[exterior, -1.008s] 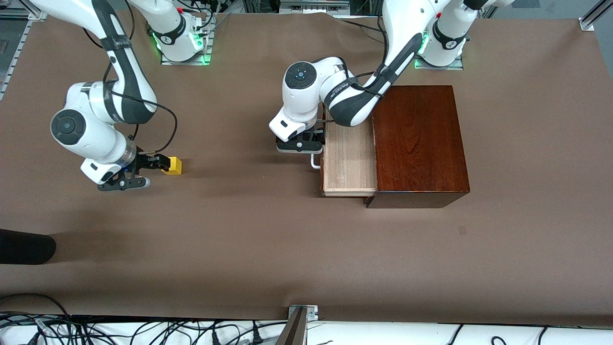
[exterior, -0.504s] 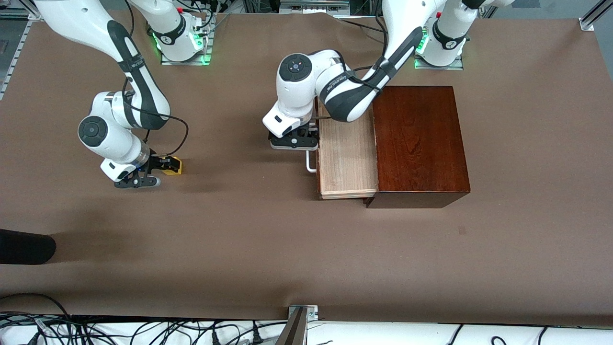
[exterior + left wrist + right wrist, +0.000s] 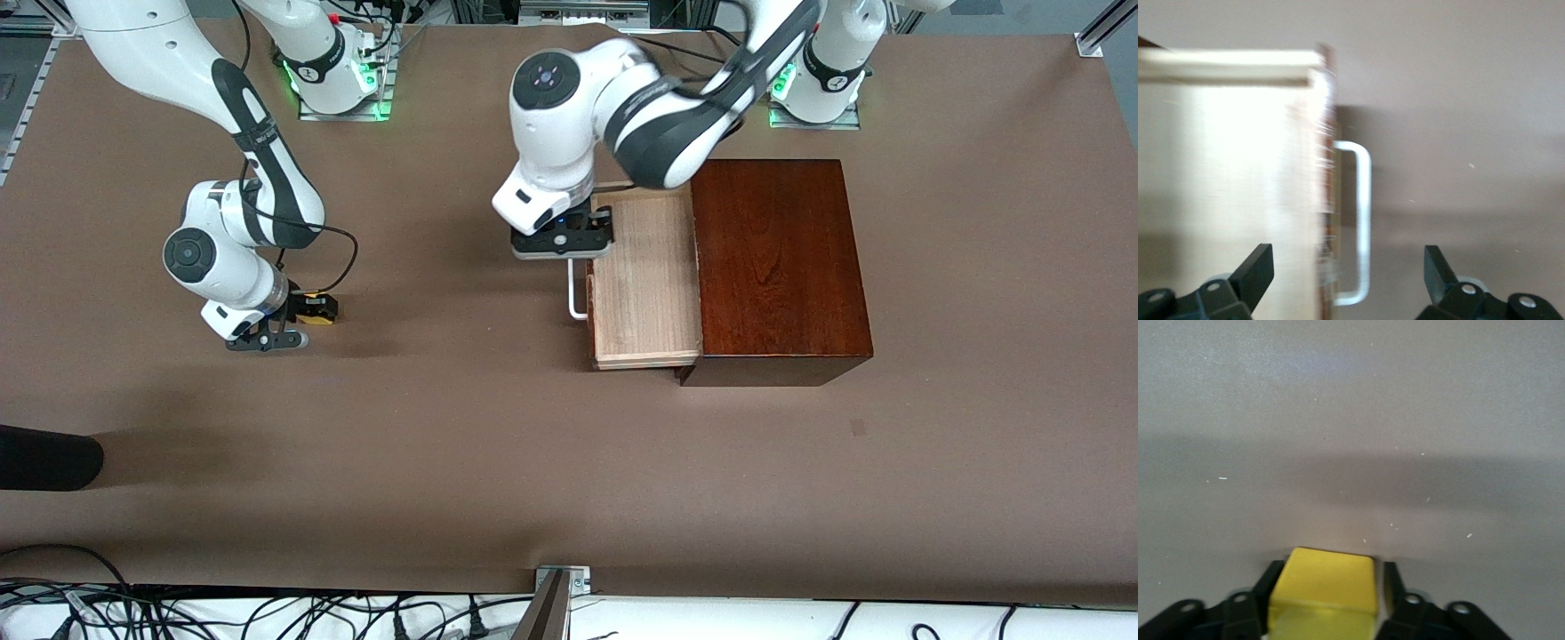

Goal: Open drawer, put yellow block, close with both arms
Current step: 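Grasp the yellow cube with the right gripper while the left gripper withdraws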

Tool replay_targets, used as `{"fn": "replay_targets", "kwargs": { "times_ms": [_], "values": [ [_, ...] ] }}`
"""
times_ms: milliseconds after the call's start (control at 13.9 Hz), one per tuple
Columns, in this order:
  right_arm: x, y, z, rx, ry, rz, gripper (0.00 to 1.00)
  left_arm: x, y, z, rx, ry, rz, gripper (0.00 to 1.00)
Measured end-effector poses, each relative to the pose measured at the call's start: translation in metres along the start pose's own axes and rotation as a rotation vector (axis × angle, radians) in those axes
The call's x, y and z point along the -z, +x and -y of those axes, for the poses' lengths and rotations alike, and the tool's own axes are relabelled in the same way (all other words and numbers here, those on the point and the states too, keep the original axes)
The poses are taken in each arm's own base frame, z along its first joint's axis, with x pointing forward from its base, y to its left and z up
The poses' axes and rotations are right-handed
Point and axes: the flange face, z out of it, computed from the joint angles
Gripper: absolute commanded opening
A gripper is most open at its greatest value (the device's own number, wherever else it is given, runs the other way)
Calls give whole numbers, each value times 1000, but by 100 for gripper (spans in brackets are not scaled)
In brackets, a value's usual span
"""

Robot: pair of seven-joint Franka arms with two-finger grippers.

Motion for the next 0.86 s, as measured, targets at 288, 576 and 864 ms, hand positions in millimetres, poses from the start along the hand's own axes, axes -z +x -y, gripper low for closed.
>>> {"fn": "replay_targets", "kwargs": {
  "times_ms": [288,576,864],
  "values": [
    [9,3,4,19,4,11,0,81,55,119,43,82,7,100],
    [91,36,36,108,28,23,0,117,91,221,-31,113,76,100],
    [190,54,130,273,73,32,0,138,125,307,-94,25,118,100]
  ]
}}
